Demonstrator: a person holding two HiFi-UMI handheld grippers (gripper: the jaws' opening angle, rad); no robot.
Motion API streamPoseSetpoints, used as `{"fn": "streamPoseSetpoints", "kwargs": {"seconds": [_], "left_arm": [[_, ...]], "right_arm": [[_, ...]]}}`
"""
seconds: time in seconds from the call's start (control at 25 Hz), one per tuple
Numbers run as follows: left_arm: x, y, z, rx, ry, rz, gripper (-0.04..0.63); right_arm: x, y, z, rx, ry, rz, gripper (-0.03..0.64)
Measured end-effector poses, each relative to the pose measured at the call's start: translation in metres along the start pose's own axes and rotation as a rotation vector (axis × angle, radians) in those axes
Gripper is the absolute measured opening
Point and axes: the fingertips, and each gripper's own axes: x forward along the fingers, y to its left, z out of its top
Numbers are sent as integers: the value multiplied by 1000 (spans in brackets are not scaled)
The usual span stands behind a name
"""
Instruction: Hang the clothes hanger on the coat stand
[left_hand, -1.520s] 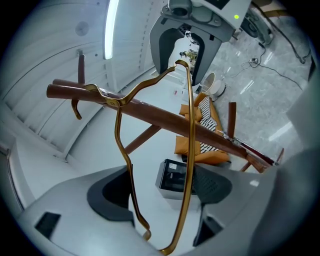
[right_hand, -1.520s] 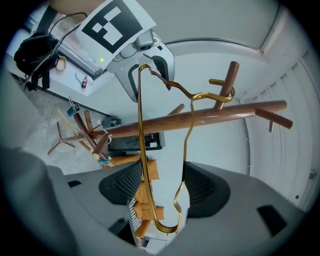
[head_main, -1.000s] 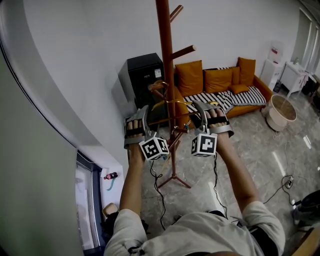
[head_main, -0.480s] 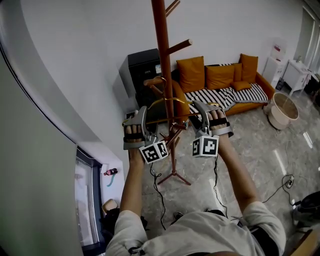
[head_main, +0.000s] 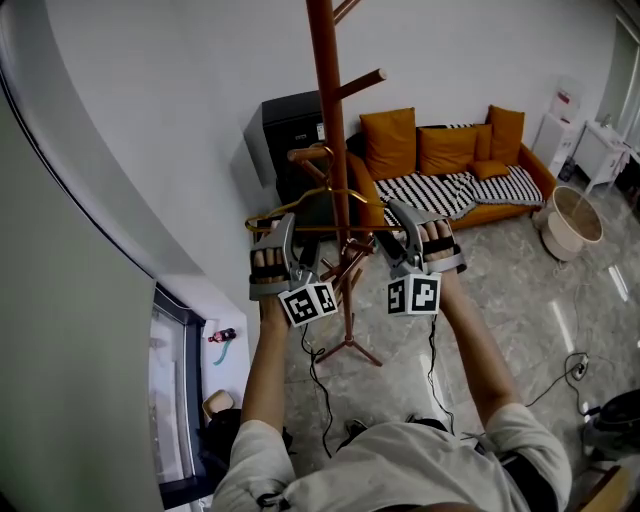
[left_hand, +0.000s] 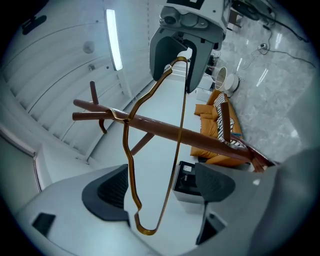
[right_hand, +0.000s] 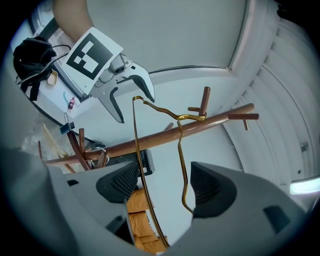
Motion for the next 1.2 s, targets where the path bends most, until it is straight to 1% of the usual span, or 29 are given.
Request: {"fn": "streamPoseSetpoints", "kwargs": {"seconds": [0.08,0.12,0.24,0.28,0.4,0.56,0.68,0.8,0.96,1.12,1.16,1.2], "left_arm": [[-3,-5,1,-44,-9,-19,408],[-5,-8,3,-84,-22,-34,408],[-14,-16,13,-251,-80,-92,408],[-16,-20,15,-288,-95,-114,408],[-22,-29,20,-344,-117,-152,408],[-25,-35,28,-387,-124,-157,408],[-33,-38,37,-454,-135,-158,408],[-41,-40,46,-546,-138,-166,408],[-52,-44,60,-639,-129,-161,407],[-70,-47,76,-745,-107,-125,402],[-76,-47,80,-781,-99,-111,395],[-82,-48,82,-822,-88,-98,375]], "right_arm": [[-5,2,6,40,-47,9,301],[-10,3,9,70,-74,20,302],[-23,3,18,187,-162,48,305],[-28,1,21,222,-188,48,305],[-37,-2,24,277,-233,40,305],[-42,4,19,289,-246,49,305],[-49,7,21,348,-277,68,305],[-61,4,22,428,-331,95,305],[-79,-1,20,542,-417,154,305],[-107,-1,10,675,-511,216,305],[-115,0,5,717,-535,223,305],[-122,1,-1,760,-554,226,305]]}}
